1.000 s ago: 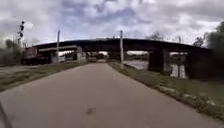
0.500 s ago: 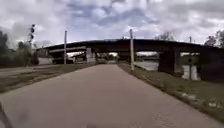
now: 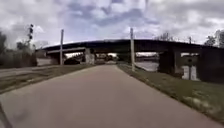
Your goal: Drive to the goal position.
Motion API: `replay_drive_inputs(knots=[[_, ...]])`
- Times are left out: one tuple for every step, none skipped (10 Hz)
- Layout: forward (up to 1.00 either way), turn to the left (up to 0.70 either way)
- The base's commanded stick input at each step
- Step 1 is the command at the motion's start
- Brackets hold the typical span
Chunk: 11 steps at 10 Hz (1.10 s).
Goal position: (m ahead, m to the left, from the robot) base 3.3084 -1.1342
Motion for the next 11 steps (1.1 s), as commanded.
replay_drive_inputs(knots=[[0.70,0.00],[0.70,0.00],[0.70,0.00],[0.70,0.00],[0.70,0.00],[0.70,0.00],[0.70,0.00],[0.70,0.00],[0.70,0.00],[0.70,0.00],[0.70,0.00]])
